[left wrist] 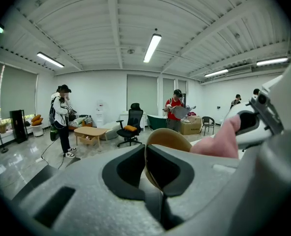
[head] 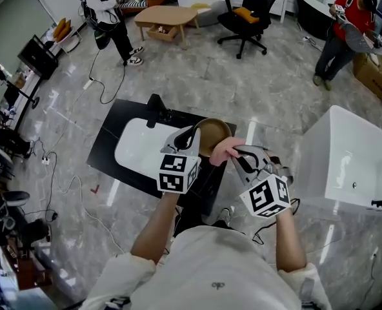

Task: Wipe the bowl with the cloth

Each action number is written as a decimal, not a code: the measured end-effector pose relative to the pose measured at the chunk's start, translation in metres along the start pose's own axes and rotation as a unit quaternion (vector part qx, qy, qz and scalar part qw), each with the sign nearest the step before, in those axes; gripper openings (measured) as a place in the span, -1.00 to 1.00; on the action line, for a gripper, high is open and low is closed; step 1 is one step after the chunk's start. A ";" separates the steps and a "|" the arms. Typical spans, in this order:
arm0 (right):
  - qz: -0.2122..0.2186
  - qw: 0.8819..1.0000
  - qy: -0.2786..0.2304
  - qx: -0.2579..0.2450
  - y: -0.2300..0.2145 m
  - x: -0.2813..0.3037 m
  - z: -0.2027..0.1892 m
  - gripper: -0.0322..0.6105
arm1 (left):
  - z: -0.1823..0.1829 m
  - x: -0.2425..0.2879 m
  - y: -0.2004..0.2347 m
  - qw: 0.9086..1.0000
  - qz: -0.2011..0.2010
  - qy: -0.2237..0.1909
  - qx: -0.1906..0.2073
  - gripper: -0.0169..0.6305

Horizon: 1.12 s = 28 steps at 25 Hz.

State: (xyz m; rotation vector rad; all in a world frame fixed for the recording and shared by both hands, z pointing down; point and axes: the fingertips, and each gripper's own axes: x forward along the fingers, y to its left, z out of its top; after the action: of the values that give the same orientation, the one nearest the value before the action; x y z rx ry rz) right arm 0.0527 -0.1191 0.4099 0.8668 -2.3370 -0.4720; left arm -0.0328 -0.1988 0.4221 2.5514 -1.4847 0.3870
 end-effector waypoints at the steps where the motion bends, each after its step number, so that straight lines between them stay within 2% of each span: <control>1: -0.015 0.999 -0.026 0.028 -0.010 -0.008 0.004 -0.85 | 0.000 0.000 0.003 1.000 0.002 0.001 -0.003 -0.87; 3: -0.044 0.993 -0.069 0.080 -0.026 -0.024 0.005 -0.85 | -0.001 0.002 0.007 1.000 0.006 0.004 -0.009 -0.87; 6: -0.077 0.982 -0.093 0.147 -0.042 -0.041 -0.007 -0.85 | -0.007 0.006 0.014 1.000 0.009 0.012 -0.024 -0.87; 13: -0.069 0.953 -0.120 0.268 -0.034 -0.053 -0.045 -0.85 | -0.022 0.015 0.018 0.998 0.007 0.032 -0.048 -0.87; 18: -0.063 0.939 -0.117 0.318 -0.023 -0.052 -0.070 -0.85 | -0.047 0.022 0.019 0.995 0.009 0.063 -0.075 -0.87; 28: -0.061 0.930 -0.069 0.357 -0.012 -0.027 -0.117 -0.85 | -0.123 0.052 0.020 0.984 0.010 0.137 -0.112 -0.87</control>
State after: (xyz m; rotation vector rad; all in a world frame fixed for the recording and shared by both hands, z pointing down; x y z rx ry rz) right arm 0.1495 -0.1235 0.4819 1.3421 -2.6237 0.3211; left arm -0.0430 -0.2182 0.5553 2.2095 -1.3696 0.5180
